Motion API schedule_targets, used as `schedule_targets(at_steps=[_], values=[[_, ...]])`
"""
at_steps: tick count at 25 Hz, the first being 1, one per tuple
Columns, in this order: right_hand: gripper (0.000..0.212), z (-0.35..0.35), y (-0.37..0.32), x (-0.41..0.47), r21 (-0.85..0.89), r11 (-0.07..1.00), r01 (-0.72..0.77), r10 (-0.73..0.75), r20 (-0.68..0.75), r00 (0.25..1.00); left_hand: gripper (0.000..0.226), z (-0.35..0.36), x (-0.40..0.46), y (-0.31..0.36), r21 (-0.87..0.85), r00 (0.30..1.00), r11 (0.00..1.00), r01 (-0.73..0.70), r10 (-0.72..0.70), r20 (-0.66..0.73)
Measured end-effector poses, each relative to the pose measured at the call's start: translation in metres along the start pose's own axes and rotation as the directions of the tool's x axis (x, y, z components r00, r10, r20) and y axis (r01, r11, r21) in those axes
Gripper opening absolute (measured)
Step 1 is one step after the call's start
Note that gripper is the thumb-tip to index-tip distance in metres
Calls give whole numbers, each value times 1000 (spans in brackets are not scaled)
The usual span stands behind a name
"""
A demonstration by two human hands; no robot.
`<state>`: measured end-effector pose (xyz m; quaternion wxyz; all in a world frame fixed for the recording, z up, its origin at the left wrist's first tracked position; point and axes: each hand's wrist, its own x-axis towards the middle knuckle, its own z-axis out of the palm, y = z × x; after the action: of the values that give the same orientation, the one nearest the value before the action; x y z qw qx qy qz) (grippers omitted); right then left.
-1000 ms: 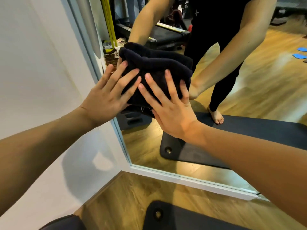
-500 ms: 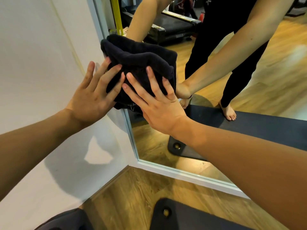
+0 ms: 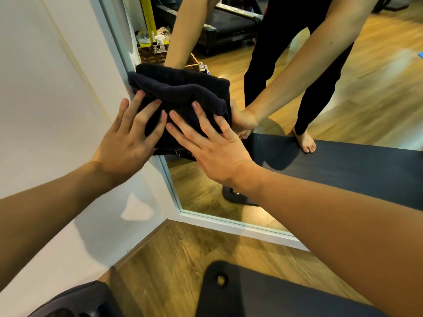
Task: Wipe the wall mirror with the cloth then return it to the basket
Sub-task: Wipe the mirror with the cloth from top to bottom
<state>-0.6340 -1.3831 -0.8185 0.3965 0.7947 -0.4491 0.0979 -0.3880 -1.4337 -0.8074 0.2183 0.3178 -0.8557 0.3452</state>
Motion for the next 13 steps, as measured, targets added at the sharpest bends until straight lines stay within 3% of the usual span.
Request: schedule_targets(at_steps=[5, 13], values=[[82, -5, 22, -19, -42, 998, 36, -35, 16, 999, 65, -3, 8, 14, -19, 997, 999, -26, 28, 70], [84, -17, 70, -79, -84, 995, 58, -53, 67, 996, 65, -1, 43, 77, -82, 997, 996, -40, 45, 68]])
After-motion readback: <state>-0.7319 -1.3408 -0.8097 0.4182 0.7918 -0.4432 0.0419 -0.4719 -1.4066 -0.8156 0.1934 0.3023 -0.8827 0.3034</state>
